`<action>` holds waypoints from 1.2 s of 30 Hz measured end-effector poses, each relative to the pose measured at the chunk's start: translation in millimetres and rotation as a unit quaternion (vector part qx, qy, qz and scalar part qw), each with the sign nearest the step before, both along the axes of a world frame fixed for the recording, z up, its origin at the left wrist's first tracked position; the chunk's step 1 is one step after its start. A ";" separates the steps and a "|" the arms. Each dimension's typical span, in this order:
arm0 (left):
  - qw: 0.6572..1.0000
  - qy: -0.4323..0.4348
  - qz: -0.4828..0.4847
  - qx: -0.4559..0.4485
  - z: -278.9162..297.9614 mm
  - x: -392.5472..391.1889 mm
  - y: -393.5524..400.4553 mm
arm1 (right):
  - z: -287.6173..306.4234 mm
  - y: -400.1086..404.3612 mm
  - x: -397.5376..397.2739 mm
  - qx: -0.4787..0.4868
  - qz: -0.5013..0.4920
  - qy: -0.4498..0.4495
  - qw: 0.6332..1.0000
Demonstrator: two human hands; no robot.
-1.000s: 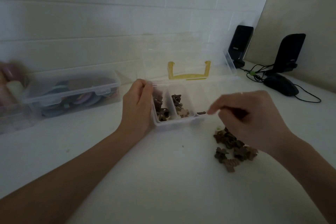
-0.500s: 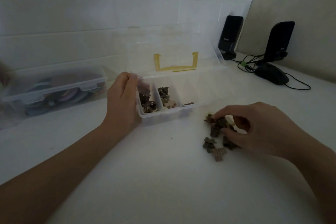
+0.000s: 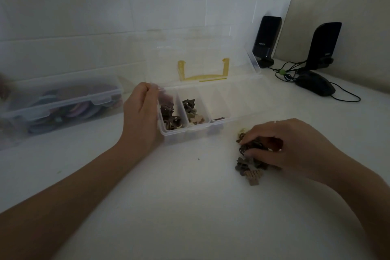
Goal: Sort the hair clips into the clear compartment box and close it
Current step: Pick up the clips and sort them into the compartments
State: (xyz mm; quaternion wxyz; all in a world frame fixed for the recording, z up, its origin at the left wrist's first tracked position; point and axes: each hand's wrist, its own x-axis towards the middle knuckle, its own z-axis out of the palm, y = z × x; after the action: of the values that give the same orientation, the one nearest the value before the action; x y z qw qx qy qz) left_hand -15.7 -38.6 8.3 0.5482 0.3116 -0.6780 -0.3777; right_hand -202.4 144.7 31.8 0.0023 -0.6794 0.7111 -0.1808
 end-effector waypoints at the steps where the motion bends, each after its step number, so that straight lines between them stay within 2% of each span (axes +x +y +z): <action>1: 1.000 -0.001 0.003 -0.005 0.3 -0.1 0.7 | 1.3 -0.2 0.3 -0.015 0.012 -0.025 1.000; 6: 1.000 -0.005 -0.007 -0.009 2.3 1.3 5.0 | 8.0 -0.2 9.0 -0.086 0.052 -0.174 0.980; 10: 1.000 -0.001 -0.013 -0.001 1.8 2.4 3.9 | 7.1 0.0 13.1 -0.083 0.062 -0.246 0.964; 14: 1.000 0.000 -0.026 0.006 3.0 3.1 4.7 | 4.0 -1.2 15.7 -0.073 0.074 -0.255 0.961; 20: 1.000 -0.009 -0.012 -0.019 3.5 2.2 7.1 | 3.0 -2.9 15.0 -0.091 0.053 -0.208 0.973; 27: 1.000 -0.007 -0.009 -0.008 2.3 2.6 5.9 | 1.8 -4.9 13.9 -0.096 0.049 -0.169 0.980; 36: 1.000 -0.016 -0.003 -0.009 2.3 3.2 6.3 | 0.8 -5.4 14.7 -0.097 0.035 -0.174 0.979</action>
State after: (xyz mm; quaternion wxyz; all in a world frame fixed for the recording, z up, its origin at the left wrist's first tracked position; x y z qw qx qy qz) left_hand -12.4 -32.4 10.6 0.5387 0.3108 -0.6911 -0.3681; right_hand -187.7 139.3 32.6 0.0663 -0.6595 0.6544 -0.3638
